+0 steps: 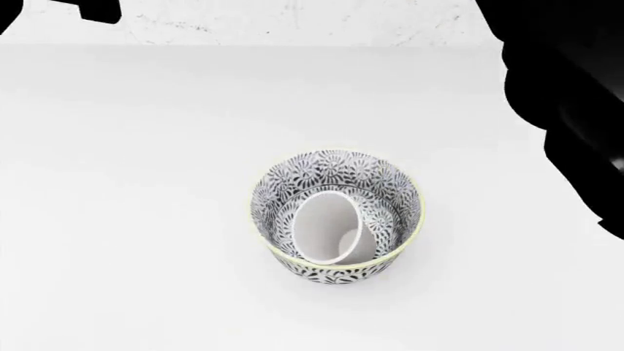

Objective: Place the cup inside the bowl on the dining table and move the bowl to any counter.

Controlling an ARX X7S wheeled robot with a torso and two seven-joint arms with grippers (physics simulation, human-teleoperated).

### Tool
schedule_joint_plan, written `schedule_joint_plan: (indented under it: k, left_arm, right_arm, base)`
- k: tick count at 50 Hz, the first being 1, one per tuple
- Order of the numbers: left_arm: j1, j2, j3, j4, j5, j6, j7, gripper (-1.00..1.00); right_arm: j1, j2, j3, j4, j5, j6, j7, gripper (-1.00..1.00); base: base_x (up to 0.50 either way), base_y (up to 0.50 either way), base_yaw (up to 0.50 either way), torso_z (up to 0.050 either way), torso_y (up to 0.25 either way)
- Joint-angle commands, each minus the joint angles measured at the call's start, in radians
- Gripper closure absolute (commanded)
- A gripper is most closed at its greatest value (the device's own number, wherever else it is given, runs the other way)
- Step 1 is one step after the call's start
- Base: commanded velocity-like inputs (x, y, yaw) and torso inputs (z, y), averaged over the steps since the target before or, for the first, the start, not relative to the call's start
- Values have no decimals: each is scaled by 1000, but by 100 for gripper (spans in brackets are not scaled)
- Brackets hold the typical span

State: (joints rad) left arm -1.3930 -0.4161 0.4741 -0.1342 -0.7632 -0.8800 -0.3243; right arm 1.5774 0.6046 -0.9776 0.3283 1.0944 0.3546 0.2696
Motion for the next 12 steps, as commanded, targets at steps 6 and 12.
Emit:
schedule_joint_plan:
  k: [6,12]
  left_arm:
    - [-113,49,66,-218,87,107,122,-100]
    - [-130,71,77,-265,104,140,141,-100]
  right_arm:
    - [151,-98,-22,179,-65,31,-80,-100]
    - [168,-133,-21,247,-84,4,-106,-100]
  base:
    - [0,0,0,0,0]
    - [0,0,0,0,0]
